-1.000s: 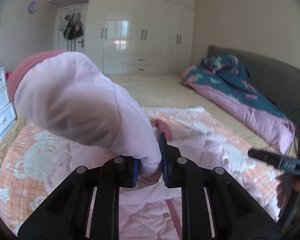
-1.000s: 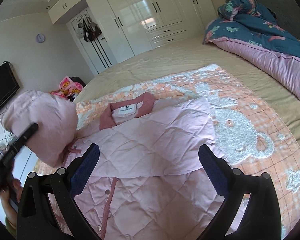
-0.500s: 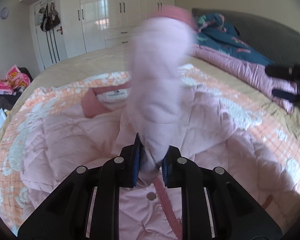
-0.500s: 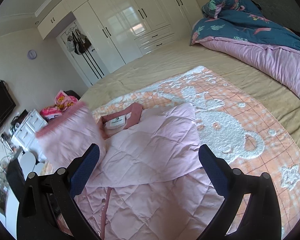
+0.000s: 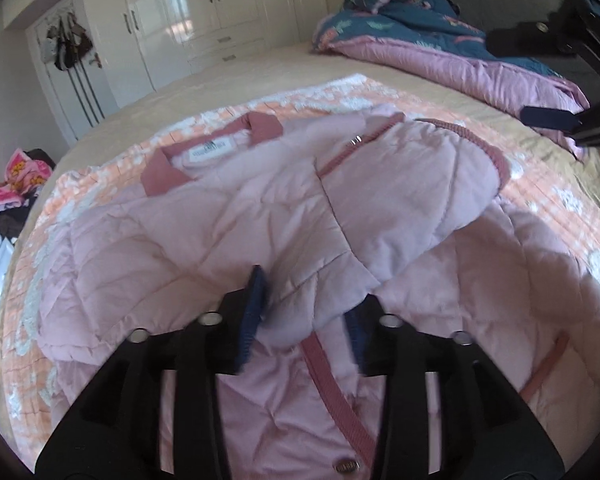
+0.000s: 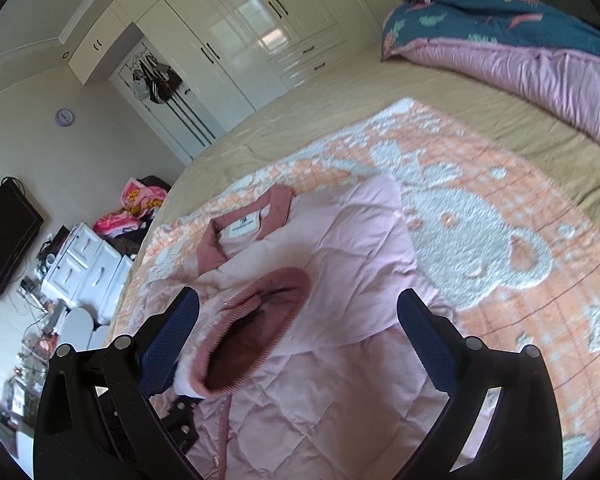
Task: Fold large clothes
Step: 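Grasp the placed ribbed cuff with the right gripper and lift it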
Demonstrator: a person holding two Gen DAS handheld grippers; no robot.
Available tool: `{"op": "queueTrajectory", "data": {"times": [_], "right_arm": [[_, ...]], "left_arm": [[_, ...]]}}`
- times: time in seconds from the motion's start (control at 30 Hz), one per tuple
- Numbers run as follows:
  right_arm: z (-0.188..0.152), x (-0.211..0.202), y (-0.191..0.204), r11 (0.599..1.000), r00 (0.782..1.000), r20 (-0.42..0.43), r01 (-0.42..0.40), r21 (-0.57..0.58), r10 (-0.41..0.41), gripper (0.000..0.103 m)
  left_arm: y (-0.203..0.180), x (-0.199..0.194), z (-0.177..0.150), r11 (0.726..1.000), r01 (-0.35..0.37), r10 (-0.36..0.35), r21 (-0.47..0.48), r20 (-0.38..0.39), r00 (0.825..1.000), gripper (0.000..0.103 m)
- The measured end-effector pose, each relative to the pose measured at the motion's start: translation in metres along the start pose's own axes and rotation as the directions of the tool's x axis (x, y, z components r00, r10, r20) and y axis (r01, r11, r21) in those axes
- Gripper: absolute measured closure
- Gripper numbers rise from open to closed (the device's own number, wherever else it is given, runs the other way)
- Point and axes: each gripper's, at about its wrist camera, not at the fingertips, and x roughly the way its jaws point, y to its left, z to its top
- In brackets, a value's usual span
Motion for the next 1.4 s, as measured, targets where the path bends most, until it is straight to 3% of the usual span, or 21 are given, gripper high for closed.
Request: {"op": "queueTrajectory", "data": {"times": [0.03, 0.07, 0.2, 0.3, 0.43, 0.6, 0.83, 0.93, 1.07, 1.17, 1.2, 1.23, 1.3, 1.33, 1.4], "right_arm": [[0.000, 0.000, 0.000, 1.000, 1.000, -0.003, -0.003, 0.002, 0.003, 0.004], [0.000, 0.001, 0.000, 1.000, 1.000, -0.006, -0.006, 0.004, 0.006, 0.004], [-0.003, 0.005, 0.002, 1.000, 0.999, -0.030, -0.028, 0.010, 0.028, 0.004], [-0.007, 0.010, 0.005, 0.999, 0.998, -0.055, -0.037, 0.015, 0.038, 0.004], [-0.015, 0.022, 0.013, 0.998, 0.993, -0.101, -0.053, 0.016, 0.054, 0.004], [-0.034, 0.043, 0.026, 0.999, 0.986, -0.161, -0.041, -0.007, 0.039, 0.004], [-0.066, 0.081, 0.030, 0.999, 0.969, -0.245, 0.026, -0.035, -0.034, 0.004], [-0.076, 0.095, 0.025, 0.999, 0.961, -0.275, 0.040, -0.016, -0.043, 0.004], [-0.086, 0.102, 0.016, 0.999, 0.966, -0.258, 0.042, 0.022, -0.035, 0.004], [-0.088, 0.100, 0.012, 0.998, 0.974, -0.226, -0.007, 0.059, 0.021, 0.005], [-0.087, 0.100, 0.011, 0.997, 0.975, -0.221, -0.020, 0.068, 0.034, 0.011], [-0.087, 0.100, 0.011, 0.997, 0.974, -0.224, -0.030, 0.075, 0.046, 0.025], [-0.087, 0.101, 0.010, 0.995, 0.971, -0.226, -0.064, 0.078, 0.080, 0.041], [-0.087, 0.102, 0.010, 0.992, 0.967, -0.230, -0.094, 0.090, 0.112, 0.063], [-0.085, 0.101, 0.010, 0.981, 0.955, -0.232, -0.164, 0.109, 0.185, 0.083]], "left_arm": [[-0.001, -0.003, -0.002, 0.999, 0.040, -0.040, 0.002, -0.019, 0.999, 0.037], [-0.001, -0.007, -0.003, 0.998, 0.056, -0.056, -0.003, -0.021, 0.998, 0.030], [0.005, -0.026, -0.006, 0.997, 0.074, -0.074, -0.019, -0.013, 0.997, 0.027], [0.023, -0.039, -0.006, 0.994, 0.072, -0.073, -0.079, -0.006, 0.997, 0.011], [0.065, -0.057, -0.006, 0.982, -0.014, 0.014, -0.188, 0.002, 1.000, 0.009], [0.120, -0.068, -0.011, 0.941, -0.034, 0.042, -0.337, 0.017, 0.999, 0.009], [0.184, -0.070, -0.025, 0.869, -0.085, 0.109, -0.488, 0.021, 0.994, 0.009], [0.211, -0.066, -0.034, 0.823, -0.093, 0.119, -0.560, 0.011, 0.993, 0.009], [0.235, -0.067, -0.043, 0.775, -0.096, 0.131, -0.624, 0.009, 0.991, 0.009], [0.249, -0.066, -0.046, 0.752, -0.099, 0.138, -0.651, 0.008, 0.990, 0.009], [0.253, -0.065, -0.046, 0.746, -0.098, 0.139, -0.659, 0.010, 0.990, 0.009], [0.256, -0.064, -0.046, 0.740, -0.096, 0.139, -0.665, 0.011, 0.990, 0.009], [0.263, -0.061, -0.046, 0.729, -0.096, 0.140, -0.677, 0.010, 0.990, 0.009], [0.266, -0.060, -0.046, 0.723, -0.094, 0.140, -0.685, 0.012, 0.990, 0.009], [0.271, -0.059, -0.046, 0.706, -0.081, 0.137, -0.703, 0.023, 0.990, 0.009]]}}
